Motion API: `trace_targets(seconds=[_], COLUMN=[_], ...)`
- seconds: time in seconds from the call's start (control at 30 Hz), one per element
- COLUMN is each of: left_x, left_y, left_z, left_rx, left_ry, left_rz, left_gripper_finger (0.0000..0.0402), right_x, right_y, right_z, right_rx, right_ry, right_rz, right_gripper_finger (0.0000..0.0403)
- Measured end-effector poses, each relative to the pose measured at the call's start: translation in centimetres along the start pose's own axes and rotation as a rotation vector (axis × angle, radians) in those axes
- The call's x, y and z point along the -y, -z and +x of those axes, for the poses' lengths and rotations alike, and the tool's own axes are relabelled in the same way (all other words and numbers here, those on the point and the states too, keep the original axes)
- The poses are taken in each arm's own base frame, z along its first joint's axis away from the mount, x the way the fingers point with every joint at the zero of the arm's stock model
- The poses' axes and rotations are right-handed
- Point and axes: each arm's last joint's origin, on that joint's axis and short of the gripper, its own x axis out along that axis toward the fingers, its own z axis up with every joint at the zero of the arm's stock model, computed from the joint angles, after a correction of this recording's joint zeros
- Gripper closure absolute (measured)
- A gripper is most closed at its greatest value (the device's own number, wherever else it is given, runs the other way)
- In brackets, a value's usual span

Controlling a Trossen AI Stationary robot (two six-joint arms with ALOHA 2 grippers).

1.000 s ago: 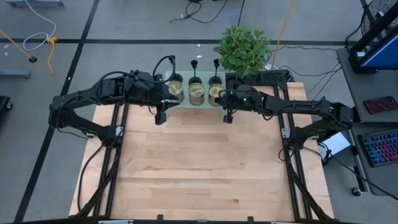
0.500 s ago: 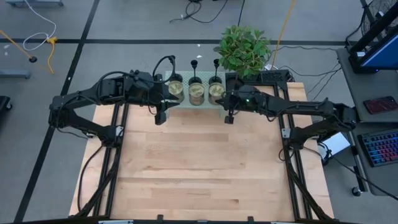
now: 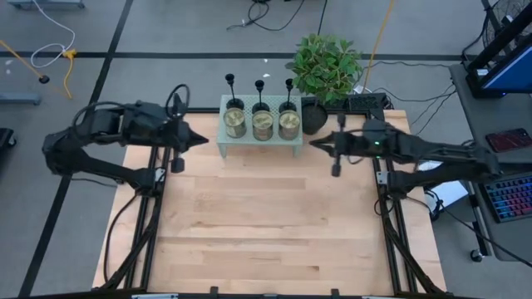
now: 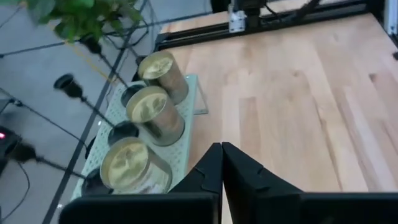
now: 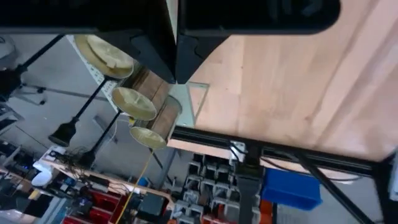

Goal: Pick & Place candle stick holders
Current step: Return to Home Position

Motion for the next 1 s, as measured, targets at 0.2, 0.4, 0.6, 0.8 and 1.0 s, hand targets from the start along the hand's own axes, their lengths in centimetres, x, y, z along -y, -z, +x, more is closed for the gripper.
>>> trace_targets(seconds=[0.2, 0.4, 0.6, 0.8, 1.0], left_x=[0.9, 2.1, 3.0, 3.8, 4.4], left_y=[4.6, 9.5, 13.3, 16.6, 19.3], left_z=[-0.2, 0.9, 1.3, 1.9, 2.9], left_rx=[0.073, 0.227, 0.361, 0.427, 0.477], left_ry=[-0.017, -0.047, -0.071, -0.084, -0.095], left_rz=[-0.058, -0.078, -0.096, -0.096, -0.093], left_gripper_finger=[0.0379, 0.0397, 0.0383, 0.0389, 0.0392], right_x=[-1.1, -2.2, -2.8, -3.0, -3.4], right_y=[3.3, 7.9, 10.4, 11.6, 13.3], right_z=[-2.9, -4.2, -5.5, -6.7, -7.0], right_rx=[0.025, 0.114, 0.176, 0.239, 0.26], right_ry=[-0.016, 0.004, 0.02, 0.033, 0.036], right_rz=[0.035, 0.09, 0.097, 0.109, 0.121], right_gripper_finger=[0.0403, 0.0403, 0.0403, 0.0403, 0.0403])
